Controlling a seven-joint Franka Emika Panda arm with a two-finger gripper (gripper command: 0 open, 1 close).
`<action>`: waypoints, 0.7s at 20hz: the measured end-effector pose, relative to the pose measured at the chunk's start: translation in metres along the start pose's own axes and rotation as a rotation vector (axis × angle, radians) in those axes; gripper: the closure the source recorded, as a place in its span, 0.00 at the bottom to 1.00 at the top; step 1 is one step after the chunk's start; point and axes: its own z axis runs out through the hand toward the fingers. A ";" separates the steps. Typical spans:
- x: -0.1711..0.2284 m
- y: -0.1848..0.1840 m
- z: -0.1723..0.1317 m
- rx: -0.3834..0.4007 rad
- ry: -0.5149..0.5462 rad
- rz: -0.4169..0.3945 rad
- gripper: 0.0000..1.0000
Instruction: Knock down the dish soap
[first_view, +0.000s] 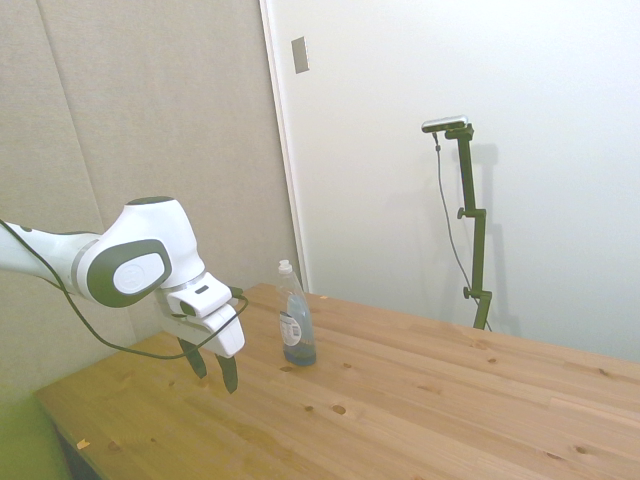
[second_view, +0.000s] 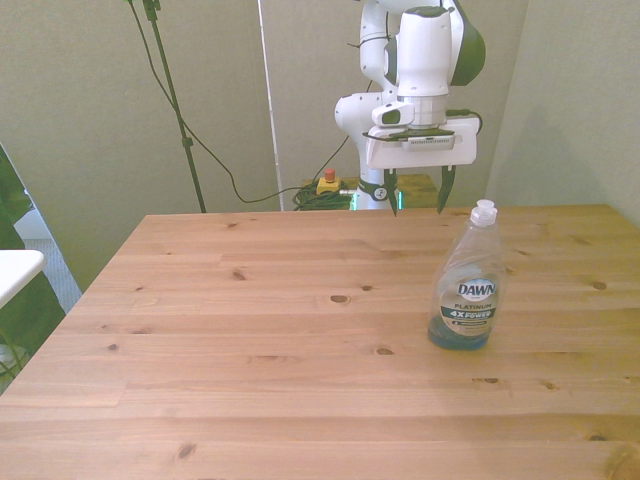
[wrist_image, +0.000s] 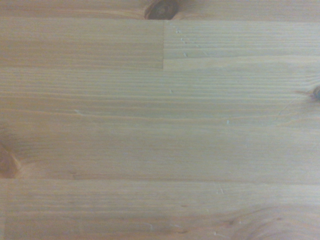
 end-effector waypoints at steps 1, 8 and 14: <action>0.000 0.000 0.000 -0.001 0.000 0.000 0.00; -0.012 -0.032 -0.010 0.023 0.038 0.033 1.00; -0.001 -0.075 -0.018 0.040 0.078 0.089 1.00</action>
